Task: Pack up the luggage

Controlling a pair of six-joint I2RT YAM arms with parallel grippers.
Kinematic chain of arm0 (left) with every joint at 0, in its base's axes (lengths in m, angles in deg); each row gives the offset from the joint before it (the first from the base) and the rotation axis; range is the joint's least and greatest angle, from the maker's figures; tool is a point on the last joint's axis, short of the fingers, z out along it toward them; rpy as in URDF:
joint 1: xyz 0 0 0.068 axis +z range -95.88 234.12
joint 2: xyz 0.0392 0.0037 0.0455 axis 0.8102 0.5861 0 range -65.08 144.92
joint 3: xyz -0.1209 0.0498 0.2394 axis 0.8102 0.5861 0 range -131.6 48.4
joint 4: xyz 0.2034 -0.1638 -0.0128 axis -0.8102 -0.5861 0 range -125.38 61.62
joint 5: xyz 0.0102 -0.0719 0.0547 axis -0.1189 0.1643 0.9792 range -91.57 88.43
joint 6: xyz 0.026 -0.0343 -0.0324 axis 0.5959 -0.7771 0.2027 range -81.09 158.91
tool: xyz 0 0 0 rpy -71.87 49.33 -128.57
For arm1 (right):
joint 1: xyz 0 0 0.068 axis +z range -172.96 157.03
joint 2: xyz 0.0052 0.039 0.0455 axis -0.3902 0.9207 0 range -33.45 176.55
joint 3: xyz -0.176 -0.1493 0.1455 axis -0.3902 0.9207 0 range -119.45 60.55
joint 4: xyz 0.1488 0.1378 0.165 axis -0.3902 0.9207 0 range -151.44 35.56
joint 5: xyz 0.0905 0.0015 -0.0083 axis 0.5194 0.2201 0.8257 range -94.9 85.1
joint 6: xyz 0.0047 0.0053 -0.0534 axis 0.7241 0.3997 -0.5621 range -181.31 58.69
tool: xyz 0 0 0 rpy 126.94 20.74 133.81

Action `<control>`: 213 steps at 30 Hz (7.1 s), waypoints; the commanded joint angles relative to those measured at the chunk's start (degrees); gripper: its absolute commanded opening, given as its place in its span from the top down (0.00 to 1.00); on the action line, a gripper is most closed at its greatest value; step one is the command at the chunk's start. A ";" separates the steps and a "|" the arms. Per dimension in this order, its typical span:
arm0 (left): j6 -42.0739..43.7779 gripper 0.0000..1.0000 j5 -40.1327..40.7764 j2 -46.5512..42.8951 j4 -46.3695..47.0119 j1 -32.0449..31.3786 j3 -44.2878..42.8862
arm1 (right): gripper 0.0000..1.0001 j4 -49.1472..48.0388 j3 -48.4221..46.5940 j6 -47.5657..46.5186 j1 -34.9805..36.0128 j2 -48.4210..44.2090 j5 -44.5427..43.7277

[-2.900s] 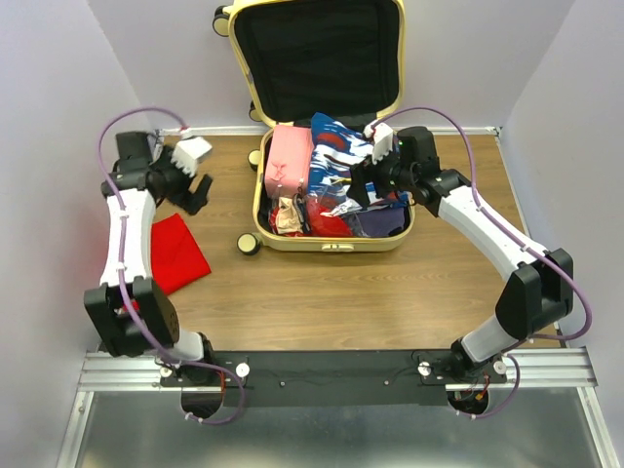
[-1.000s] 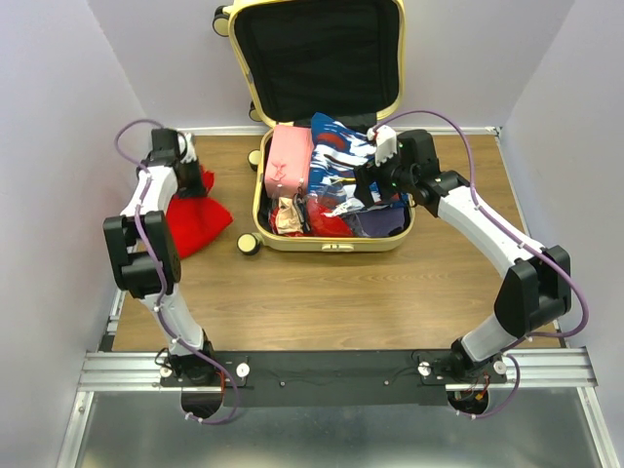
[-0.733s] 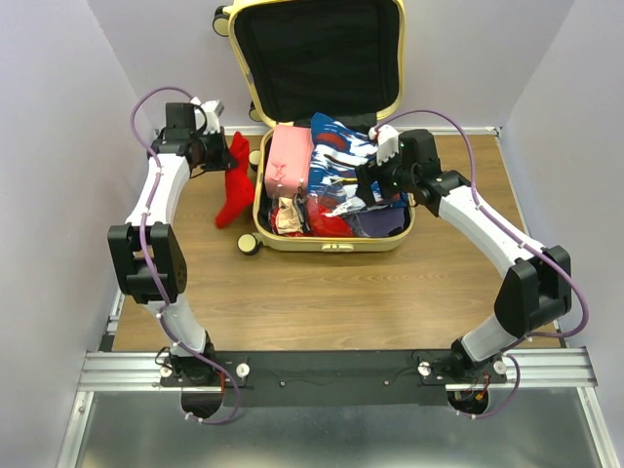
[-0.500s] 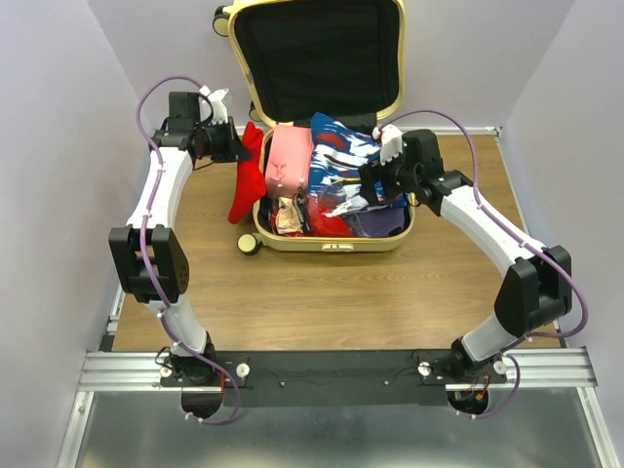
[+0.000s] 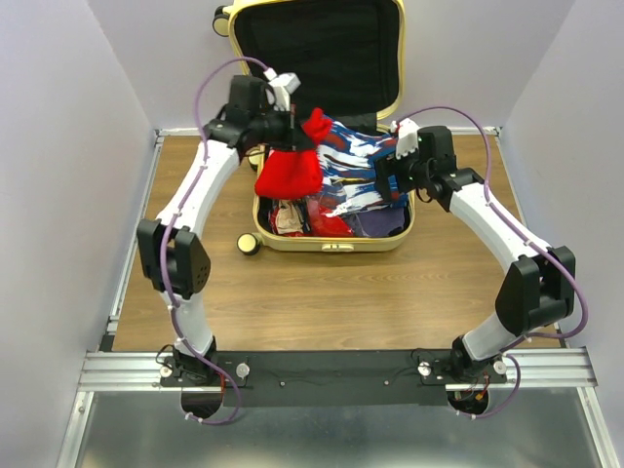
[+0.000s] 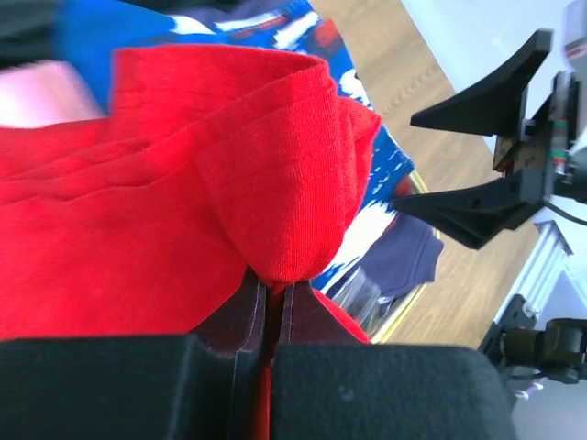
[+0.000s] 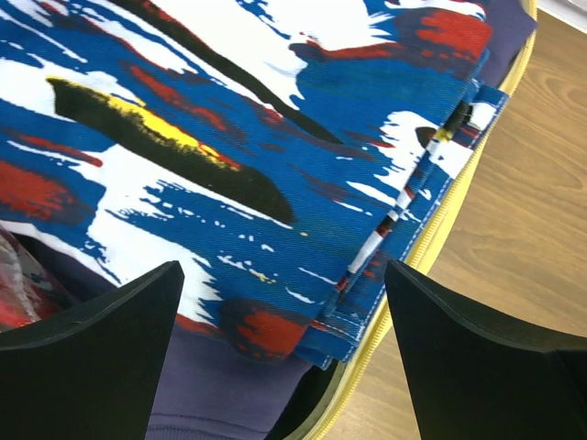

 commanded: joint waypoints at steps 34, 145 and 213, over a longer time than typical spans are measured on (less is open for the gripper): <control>-5.49 0.15 -5.24 -4.76 54.88 13.52 6.07 | 0.10 -1.94 -21.83 7.47 0.16 13.88 15.44; 88.09 0.74 -10.07 -20.38 -23.33 10.31 32.99 | 0.16 3.41 3.74 1.77 -17.93 4.05 8.06; -5.40 0.60 -2.52 -21.85 39.76 33.77 47.02 | 0.67 -32.37 32.40 31.04 -1.06 -4.03 20.11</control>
